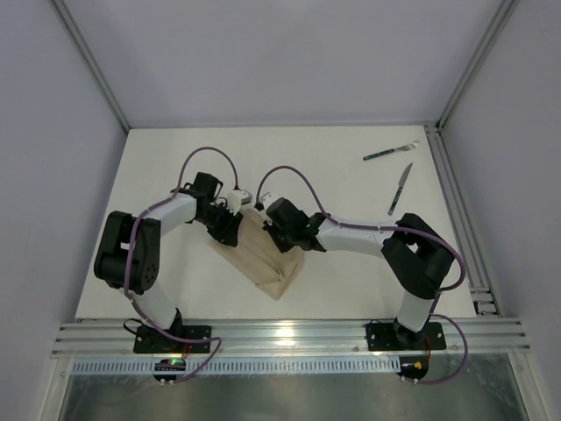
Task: Fold the napkin into a case and place the utensils inside
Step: Fold the 2/3-rectangle-folded napkin at the center of the board.
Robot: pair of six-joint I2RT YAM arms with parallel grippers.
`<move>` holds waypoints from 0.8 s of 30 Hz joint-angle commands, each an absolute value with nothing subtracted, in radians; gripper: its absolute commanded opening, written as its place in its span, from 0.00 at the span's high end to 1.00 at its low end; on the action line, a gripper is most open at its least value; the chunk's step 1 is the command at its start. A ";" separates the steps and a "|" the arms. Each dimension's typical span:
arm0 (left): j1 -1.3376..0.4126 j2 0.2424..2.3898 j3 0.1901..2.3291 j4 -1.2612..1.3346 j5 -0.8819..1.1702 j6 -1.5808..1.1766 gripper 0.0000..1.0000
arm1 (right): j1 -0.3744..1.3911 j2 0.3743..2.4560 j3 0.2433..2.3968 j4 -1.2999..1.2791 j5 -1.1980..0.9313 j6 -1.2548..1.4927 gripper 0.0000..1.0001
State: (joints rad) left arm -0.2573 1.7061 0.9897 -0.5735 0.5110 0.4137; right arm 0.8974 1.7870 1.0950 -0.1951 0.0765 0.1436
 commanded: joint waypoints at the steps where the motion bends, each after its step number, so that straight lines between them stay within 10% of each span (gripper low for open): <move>1: -0.252 1.736 0.997 -0.580 0.538 0.399 0.66 | 0.952 1.710 1.083 -0.097 0.221 0.155 0.96; 24: -0.247 1.732 0.991 -0.575 0.548 0.379 0.66 | 1.198 1.833 1.094 -0.097 0.255 0.176 0.96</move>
State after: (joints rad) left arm -0.2520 1.7172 0.9943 -0.5747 0.5423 0.3916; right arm 1.1942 1.8118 1.0885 -0.1055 0.2668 0.1455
